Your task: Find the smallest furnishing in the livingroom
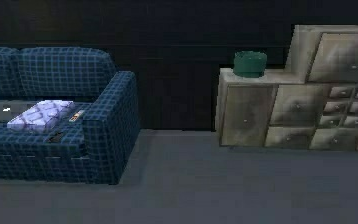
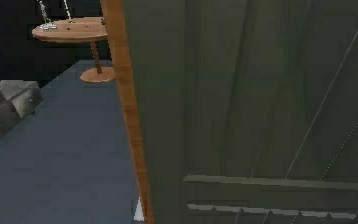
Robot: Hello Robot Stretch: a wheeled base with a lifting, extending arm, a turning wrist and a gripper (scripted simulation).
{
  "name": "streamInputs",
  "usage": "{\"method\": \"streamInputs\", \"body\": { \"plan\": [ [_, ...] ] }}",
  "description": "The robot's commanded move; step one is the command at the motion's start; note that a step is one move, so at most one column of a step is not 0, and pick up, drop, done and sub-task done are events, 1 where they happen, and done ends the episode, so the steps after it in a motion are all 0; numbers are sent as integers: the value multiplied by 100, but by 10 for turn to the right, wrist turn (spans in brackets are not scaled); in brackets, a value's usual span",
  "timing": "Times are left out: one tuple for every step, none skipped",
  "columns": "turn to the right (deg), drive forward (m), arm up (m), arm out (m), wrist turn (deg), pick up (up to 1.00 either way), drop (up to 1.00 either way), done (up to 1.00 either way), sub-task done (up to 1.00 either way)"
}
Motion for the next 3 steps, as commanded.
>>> {"method": "streamInputs", "body": {
  "plan": [
    [30,0,0,0,0,0,0,0,0],
    [0,65,0,0,0,0,0,0,0],
    [-450,0,0,0,0,0,0,0,0]
  ]
}}
